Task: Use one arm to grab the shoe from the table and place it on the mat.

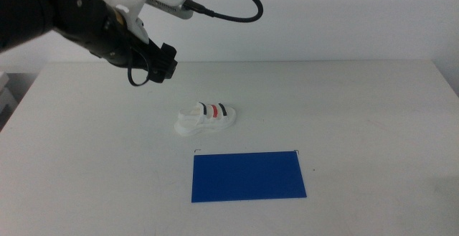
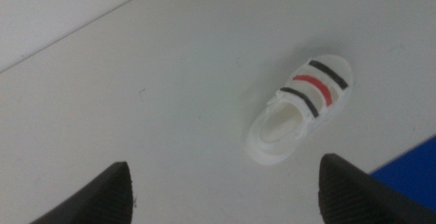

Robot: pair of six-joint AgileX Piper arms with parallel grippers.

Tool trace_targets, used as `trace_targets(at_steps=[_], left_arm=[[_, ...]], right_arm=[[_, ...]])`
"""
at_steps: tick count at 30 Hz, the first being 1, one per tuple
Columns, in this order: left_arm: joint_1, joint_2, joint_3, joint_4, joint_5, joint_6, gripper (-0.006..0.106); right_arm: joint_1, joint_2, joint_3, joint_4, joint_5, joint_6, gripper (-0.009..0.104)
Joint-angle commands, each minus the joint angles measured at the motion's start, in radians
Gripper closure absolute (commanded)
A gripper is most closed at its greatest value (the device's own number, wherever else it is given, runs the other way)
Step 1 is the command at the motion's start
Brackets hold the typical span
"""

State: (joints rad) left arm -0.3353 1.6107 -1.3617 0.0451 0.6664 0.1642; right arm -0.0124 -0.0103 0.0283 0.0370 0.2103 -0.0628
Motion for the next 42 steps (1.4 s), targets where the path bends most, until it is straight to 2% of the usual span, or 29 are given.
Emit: trace_targets(at_steps=[1,9,18,21,29,42], left_arm=[[0.001,-0.026,-0.082,-0.005,0.022,0.027,0.007],[0.002,0.168,-0.405,0.006,0.304,0.224,0.007],[0.001,0.478,-0.789,-0.064,0.608,0.36,0.007],[0.001,0.563,-0.876,-0.103,0.642,0.406,0.007],[-0.004,0.653,-0.891,-0.218,0.642,0.444,0.007],[-0.029,0.673,-0.828,-0.192,0.642,0.54,0.007]], right_arm=[[-0.002,-0.026,0.005,-0.009,-0.078,-0.008,0.031],[-0.002,-0.026,0.005,-0.009,-0.078,-0.008,0.031],[-0.002,-0.026,0.005,-0.009,-0.078,-0.008,0.031],[-0.002,-0.026,0.005,-0.009,-0.078,-0.008,0.031],[-0.002,-0.026,0.005,-0.009,-0.078,-0.008,0.031],[-0.002,-0.026,0.005,-0.009,-0.078,-0.008,0.031]])
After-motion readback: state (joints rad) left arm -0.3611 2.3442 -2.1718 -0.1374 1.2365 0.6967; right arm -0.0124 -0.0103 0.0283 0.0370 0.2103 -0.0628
